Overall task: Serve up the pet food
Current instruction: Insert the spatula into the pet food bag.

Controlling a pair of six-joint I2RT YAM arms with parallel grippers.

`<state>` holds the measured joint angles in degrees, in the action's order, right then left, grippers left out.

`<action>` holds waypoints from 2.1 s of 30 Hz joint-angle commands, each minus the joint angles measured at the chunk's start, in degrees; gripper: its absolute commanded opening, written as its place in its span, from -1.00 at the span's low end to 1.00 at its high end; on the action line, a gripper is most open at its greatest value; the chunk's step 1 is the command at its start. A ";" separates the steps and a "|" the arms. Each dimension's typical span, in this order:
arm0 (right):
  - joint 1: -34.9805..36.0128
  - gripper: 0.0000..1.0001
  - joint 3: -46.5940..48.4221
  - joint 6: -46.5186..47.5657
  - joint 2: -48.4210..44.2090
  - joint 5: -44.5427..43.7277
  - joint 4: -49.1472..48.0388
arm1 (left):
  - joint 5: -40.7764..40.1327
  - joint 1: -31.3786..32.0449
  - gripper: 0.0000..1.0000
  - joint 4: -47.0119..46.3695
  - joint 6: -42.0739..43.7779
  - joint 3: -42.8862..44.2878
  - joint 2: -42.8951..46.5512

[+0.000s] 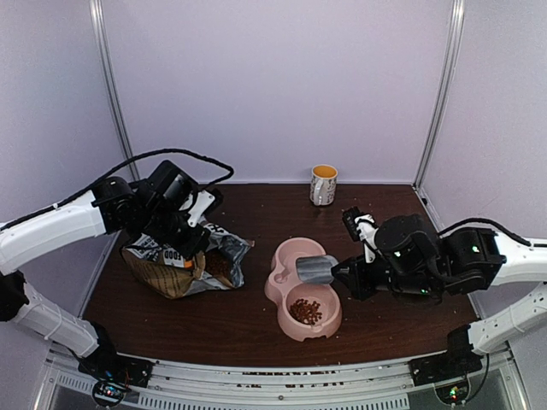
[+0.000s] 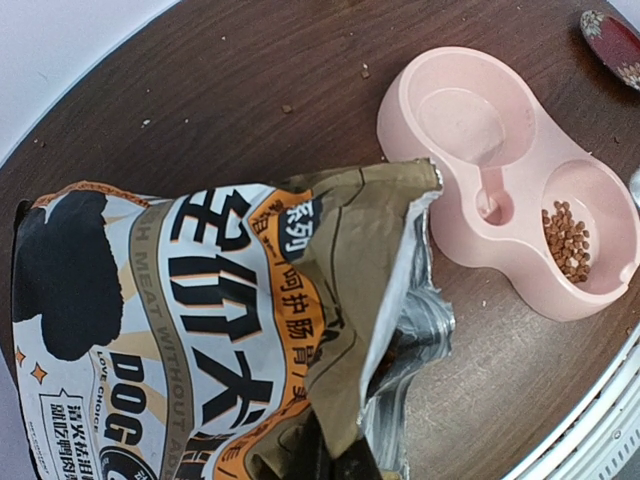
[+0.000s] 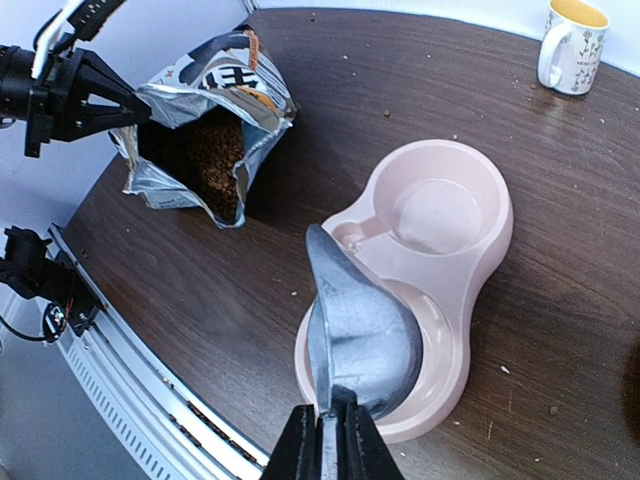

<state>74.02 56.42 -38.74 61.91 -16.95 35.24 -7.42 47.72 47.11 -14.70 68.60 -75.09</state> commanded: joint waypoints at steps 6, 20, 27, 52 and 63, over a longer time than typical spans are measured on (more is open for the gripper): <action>0.64 -1.00 3.67 3.07 4.87 2.83 -13.73 | -0.02 -0.25 -1.00 -2.03 0.90 11.71 -4.28; 1.05 -1.00 15.35 5.40 22.32 4.71 -22.95 | 4.02 -0.26 -1.00 -3.91 -1.99 8.67 -3.90; -1.58 -1.00 24.94 3.15 33.40 4.19 -17.14 | 4.31 -0.26 -1.00 -4.90 -2.79 5.28 -1.89; -6.49 -1.00 33.67 4.16 48.14 24.86 -17.77 | 4.18 -0.26 -1.00 -5.09 -2.70 3.47 0.07; -2.81 -1.00 28.80 1.26 48.47 27.62 -19.60 | 3.48 -0.26 -1.00 -5.10 -2.71 3.56 -0.12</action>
<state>68.20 87.26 -35.33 109.86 4.71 16.58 -3.81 47.31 48.40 -17.06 70.98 -77.45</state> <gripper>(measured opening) 0.087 0.022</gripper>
